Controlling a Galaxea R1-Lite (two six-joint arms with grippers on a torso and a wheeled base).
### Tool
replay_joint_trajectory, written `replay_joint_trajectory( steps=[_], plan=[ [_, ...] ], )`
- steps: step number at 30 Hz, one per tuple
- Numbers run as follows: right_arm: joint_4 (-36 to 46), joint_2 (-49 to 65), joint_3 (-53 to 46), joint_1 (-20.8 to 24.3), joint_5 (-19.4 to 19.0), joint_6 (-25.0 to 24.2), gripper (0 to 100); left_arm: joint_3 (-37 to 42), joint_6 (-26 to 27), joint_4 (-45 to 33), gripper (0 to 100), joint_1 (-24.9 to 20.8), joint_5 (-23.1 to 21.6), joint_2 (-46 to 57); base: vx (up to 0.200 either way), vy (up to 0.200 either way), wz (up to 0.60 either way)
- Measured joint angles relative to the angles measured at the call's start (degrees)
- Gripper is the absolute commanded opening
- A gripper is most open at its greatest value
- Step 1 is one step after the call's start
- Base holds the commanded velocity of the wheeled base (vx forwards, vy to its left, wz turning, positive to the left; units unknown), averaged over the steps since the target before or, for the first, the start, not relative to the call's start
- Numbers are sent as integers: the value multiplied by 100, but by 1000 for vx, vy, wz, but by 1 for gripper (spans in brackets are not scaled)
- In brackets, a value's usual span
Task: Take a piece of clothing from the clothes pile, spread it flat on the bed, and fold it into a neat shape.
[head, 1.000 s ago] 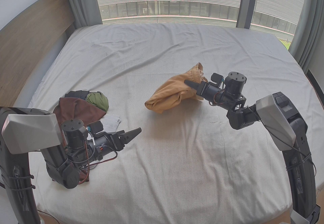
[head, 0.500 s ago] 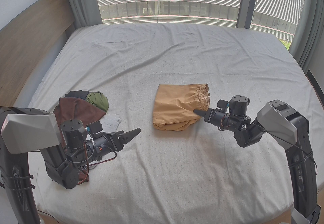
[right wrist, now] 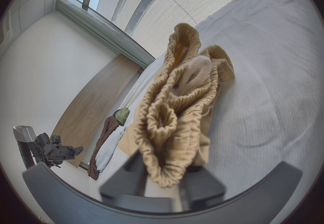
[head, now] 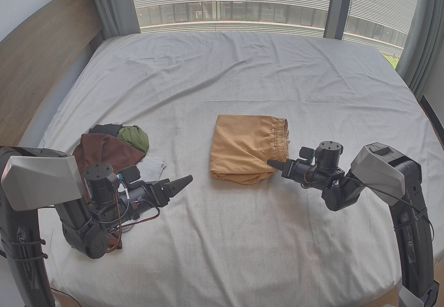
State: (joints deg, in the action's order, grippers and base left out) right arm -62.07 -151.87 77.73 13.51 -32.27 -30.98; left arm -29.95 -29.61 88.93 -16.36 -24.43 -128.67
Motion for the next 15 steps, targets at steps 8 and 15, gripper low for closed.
replay_joint_trajectory(
  steps=[8, 15],
  plan=[
    [-88, 463, -579, -80, 105, 276, 100, 9, 5, -2, 100, 0, -1, 9, 0, 0, 0],
    [-9, 1560, -1050, -201, 173, 341, 100, 11, 6, 0, 100, 2, -1, 26, 0, 0, 0]
  ],
)
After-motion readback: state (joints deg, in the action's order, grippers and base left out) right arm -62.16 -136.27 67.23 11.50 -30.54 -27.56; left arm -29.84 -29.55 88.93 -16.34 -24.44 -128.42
